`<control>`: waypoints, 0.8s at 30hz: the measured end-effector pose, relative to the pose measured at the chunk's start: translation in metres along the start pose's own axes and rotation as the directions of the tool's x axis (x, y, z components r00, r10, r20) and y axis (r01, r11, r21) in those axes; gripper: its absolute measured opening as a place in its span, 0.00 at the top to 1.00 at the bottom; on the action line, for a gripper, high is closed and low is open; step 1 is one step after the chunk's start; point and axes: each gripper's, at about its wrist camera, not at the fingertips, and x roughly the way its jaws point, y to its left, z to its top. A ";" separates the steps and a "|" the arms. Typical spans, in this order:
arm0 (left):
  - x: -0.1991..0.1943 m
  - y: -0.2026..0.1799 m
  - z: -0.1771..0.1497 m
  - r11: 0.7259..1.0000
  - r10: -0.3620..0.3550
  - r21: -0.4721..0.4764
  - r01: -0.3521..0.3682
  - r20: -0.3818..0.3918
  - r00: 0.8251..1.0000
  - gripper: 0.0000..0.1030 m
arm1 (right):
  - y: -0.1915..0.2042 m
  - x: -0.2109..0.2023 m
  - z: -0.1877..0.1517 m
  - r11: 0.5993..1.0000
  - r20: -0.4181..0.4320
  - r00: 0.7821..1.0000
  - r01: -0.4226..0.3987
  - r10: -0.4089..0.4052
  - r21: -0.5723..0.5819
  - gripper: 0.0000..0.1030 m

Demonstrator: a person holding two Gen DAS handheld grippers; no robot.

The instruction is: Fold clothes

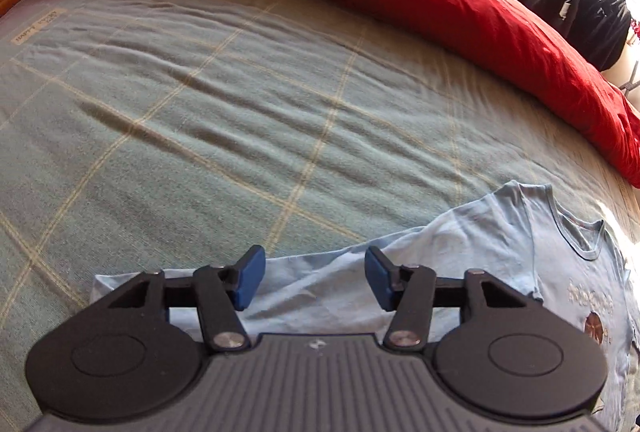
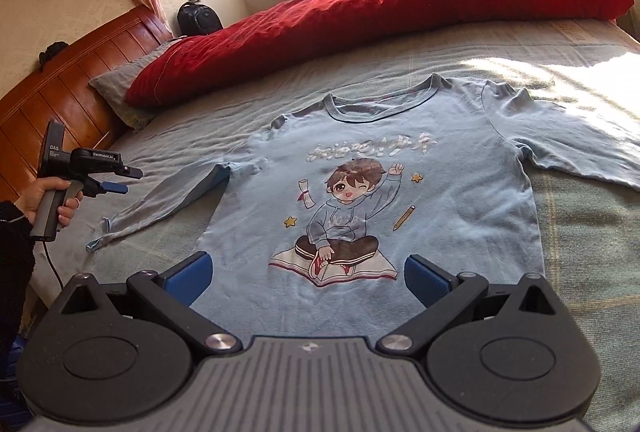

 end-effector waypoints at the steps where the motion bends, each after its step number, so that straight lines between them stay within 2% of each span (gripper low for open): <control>1: 0.003 0.011 0.000 1.000 0.004 -0.011 -0.004 0.000 1.000 0.54 | 0.004 -0.001 -0.001 1.000 -0.001 1.000 0.008 -0.008 0.002 0.00; 3: 0.000 0.034 -0.003 0.999 0.046 -0.019 -0.046 0.025 0.999 0.56 | 0.009 0.000 -0.001 1.000 -0.001 1.000 0.030 -0.030 0.003 0.00; 5: -0.010 0.055 -0.008 0.995 0.100 0.020 -0.101 0.067 0.993 0.56 | 0.015 0.004 0.001 0.999 -0.002 0.999 0.040 -0.040 -0.003 0.00; 8: -0.019 0.084 -0.015 0.987 0.153 0.026 -0.156 0.088 0.984 0.56 | 0.024 0.014 0.003 0.999 -0.015 0.999 0.034 -0.034 -0.007 0.00; 12: -0.023 0.119 -0.027 0.987 0.159 -0.029 -0.157 0.082 0.984 0.53 | 0.034 0.027 0.003 1.000 -0.040 0.999 0.016 -0.016 0.000 0.00; 13: -0.022 0.124 -0.030 0.990 0.137 -0.050 -0.134 0.063 0.989 0.53 | 0.036 0.030 0.002 1.000 -0.047 0.999 0.009 -0.009 0.004 0.00; 14: -0.021 0.125 -0.032 0.992 0.115 -0.060 -0.111 0.058 0.992 0.53 | 0.038 0.031 0.002 1.000 -0.050 0.999 0.006 -0.006 0.004 0.00; 17: -0.032 0.119 -0.042 0.997 0.066 -0.056 -0.060 0.104 0.992 0.50 | 0.046 0.031 -0.001 1.000 -0.056 0.998 0.006 -0.006 -0.013 0.00; 18: -0.036 0.115 -0.045 0.998 0.036 -0.046 -0.031 0.119 0.992 0.42 | 0.048 0.031 -0.001 1.000 -0.056 0.998 0.008 -0.009 -0.018 0.00; 20: -0.036 0.104 -0.050 1.000 0.010 0.010 -0.011 0.112 0.994 0.35 | 0.048 0.031 -0.004 1.000 -0.065 0.998 0.008 -0.009 -0.018 0.00; 24: -0.023 0.084 -0.059 0.986 0.110 0.116 -0.119 0.081 0.991 0.35 | 0.044 0.031 -0.009 1.000 -0.073 0.997 0.014 -0.013 0.011 0.00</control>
